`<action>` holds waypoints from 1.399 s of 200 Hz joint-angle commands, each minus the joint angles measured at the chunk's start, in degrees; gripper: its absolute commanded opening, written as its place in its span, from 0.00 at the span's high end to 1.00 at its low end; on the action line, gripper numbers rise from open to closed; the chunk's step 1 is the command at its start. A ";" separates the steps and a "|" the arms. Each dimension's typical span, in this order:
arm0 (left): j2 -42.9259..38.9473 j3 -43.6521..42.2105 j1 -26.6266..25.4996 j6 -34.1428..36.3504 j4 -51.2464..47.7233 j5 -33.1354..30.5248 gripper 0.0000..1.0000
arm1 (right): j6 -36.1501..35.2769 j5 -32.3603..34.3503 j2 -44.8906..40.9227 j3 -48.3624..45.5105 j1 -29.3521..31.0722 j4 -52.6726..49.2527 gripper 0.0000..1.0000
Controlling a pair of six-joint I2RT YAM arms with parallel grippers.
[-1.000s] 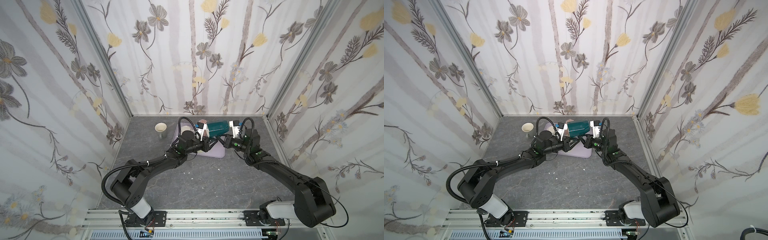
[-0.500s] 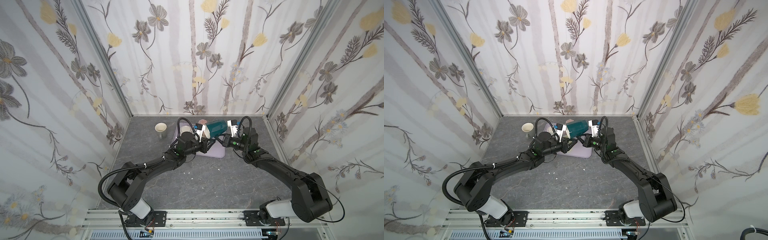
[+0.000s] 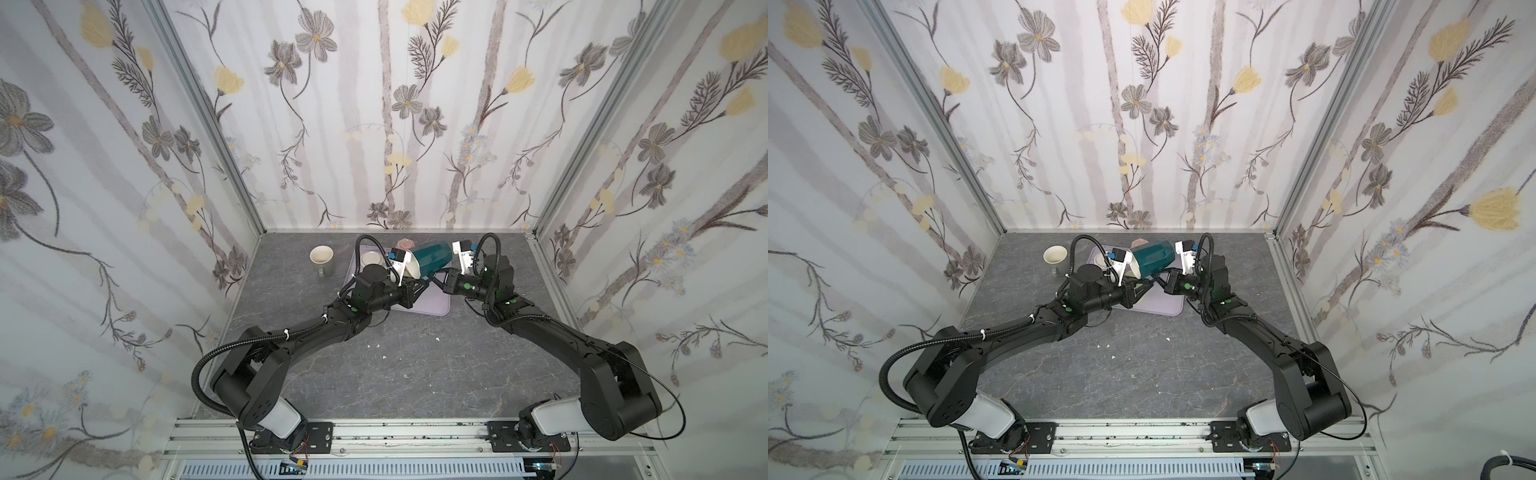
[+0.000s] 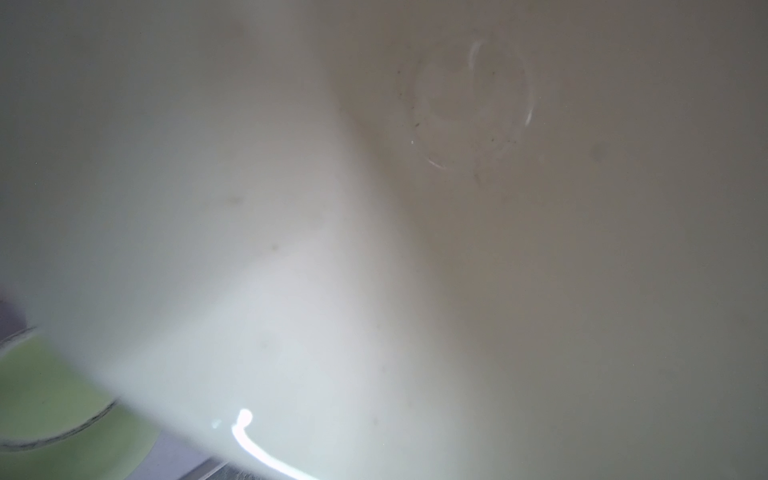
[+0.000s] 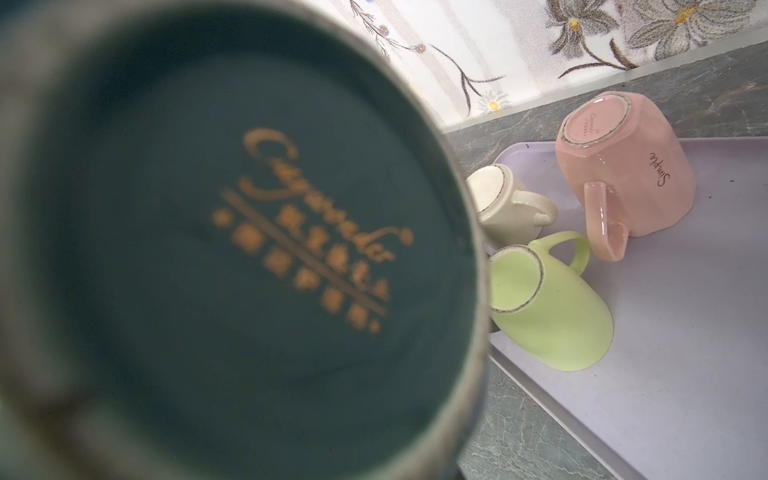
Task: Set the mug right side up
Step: 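Rotate the dark green mug upright with left gripper while right gripper releases handle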
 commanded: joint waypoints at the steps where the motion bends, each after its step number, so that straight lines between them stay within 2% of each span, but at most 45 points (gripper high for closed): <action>1: -1.41 0.57 -0.06 0.34 8.35 0.00 1.00 | -3.10 1.36 2.10 -0.48 -0.01 -2.65 1.00; 68: -1.12 2.16 0.04 2.00 2.58 -2.17 1.00 | -1.50 0.46 2.41 -1.73 -0.28 0.77 0.95; 111: -2.11 2.45 0.07 3.20 0.95 -3.11 1.00 | -1.30 0.34 2.39 -2.28 -0.54 1.59 0.74; 142: -2.44 2.55 0.11 3.75 -0.17 -3.67 1.00 | -0.73 -0.03 2.31 -2.73 -0.75 2.82 0.68; 186: -1.68 2.92 0.31 4.01 -1.63 -4.81 1.00 | -0.55 -0.19 1.79 -2.96 -0.87 3.25 0.66; 231: -1.66 3.28 0.50 5.04 -2.88 -5.84 1.00 | -1.68 1.59 0.84 -3.23 -0.92 1.61 0.44; 280: -1.50 4.31 0.57 6.20 -6.14 -7.85 1.00 | -2.37 2.59 -2.31 -3.24 -1.03 0.52 0.41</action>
